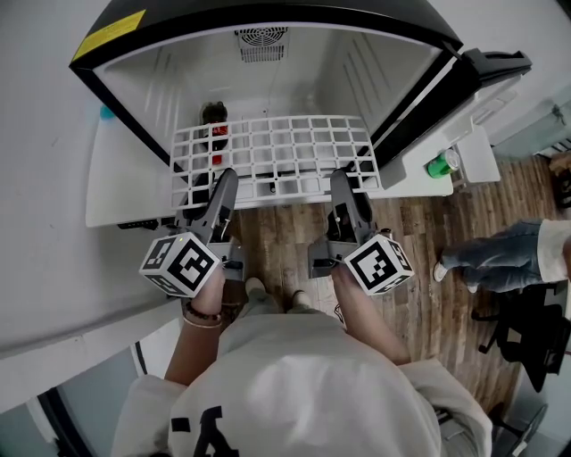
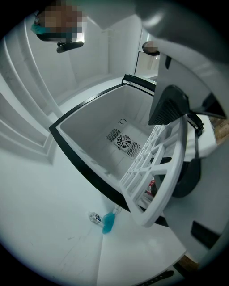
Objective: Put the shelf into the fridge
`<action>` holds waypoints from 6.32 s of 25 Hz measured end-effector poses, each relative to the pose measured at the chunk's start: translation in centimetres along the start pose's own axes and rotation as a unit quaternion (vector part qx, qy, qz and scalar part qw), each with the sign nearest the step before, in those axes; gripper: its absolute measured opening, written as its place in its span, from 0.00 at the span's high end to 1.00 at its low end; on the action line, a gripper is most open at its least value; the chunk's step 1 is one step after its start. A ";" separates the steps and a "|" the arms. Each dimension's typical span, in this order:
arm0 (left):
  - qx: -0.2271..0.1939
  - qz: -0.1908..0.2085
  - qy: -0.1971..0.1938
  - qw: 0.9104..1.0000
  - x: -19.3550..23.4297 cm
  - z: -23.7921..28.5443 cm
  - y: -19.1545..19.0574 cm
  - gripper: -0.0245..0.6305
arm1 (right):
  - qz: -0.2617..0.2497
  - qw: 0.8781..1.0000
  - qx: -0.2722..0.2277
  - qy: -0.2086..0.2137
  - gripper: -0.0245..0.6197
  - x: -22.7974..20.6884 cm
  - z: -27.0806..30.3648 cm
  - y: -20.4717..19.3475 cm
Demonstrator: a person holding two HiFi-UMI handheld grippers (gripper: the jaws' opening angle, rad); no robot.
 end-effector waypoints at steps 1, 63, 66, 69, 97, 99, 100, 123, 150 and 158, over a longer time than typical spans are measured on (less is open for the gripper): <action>0.001 0.000 -0.001 1.000 0.0 0.1 0.0 0.63 | 0.000 1.000 -0.001 -0.001 0.71 0.0 0.0 0.0; -0.004 -0.016 0.011 1.000 2.4 4.1 1.9 0.63 | -0.004 1.000 -0.003 -0.004 0.71 -1.3 4.7 1.0; -0.004 -0.016 0.011 1.000 2.5 4.2 1.9 0.63 | -0.004 1.000 -0.005 -0.003 0.71 -1.3 4.8 1.0; -0.005 -0.016 0.011 1.000 2.6 4.4 1.9 0.63 | -0.004 1.000 -0.005 -0.004 0.71 -1.4 4.9 1.1; -0.004 -0.018 0.012 1.000 3.4 6.1 2.7 0.63 | 0.002 1.000 -0.003 -0.007 0.71 -2.0 6.9 1.5; -0.004 -0.018 0.012 1.000 3.5 6.1 2.7 0.63 | 0.004 1.000 -0.002 -0.007 0.71 -2.0 7.0 1.5; -0.004 -0.018 0.012 1.000 3.5 6.2 2.8 0.63 | 0.005 1.000 -0.002 -0.007 0.71 -2.0 7.0 1.5; -0.002 -0.018 -0.008 1.000 3.8 6.8 2.9 0.64 | -0.008 1.000 -0.017 0.010 0.71 -1.5 8.0 2.0; -0.031 -0.035 0.022 0.999 4.5 7.7 3.6 0.65 | -0.009 1.000 -0.013 0.017 0.71 -1.8 9.1 2.3; -0.032 -0.035 0.020 0.999 4.7 8.1 3.9 0.65 | -0.008 1.000 -0.015 0.017 0.71 -1.8 9.6 2.4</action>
Point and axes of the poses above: the fingertips, and each gripper's own axes: z forward along the fingers, x to its left, y out of its top, the point moved 5 cm from there along -z, backward along the fingers, and after that the axes turned 10 degrees about x, right-handed, at the moved point
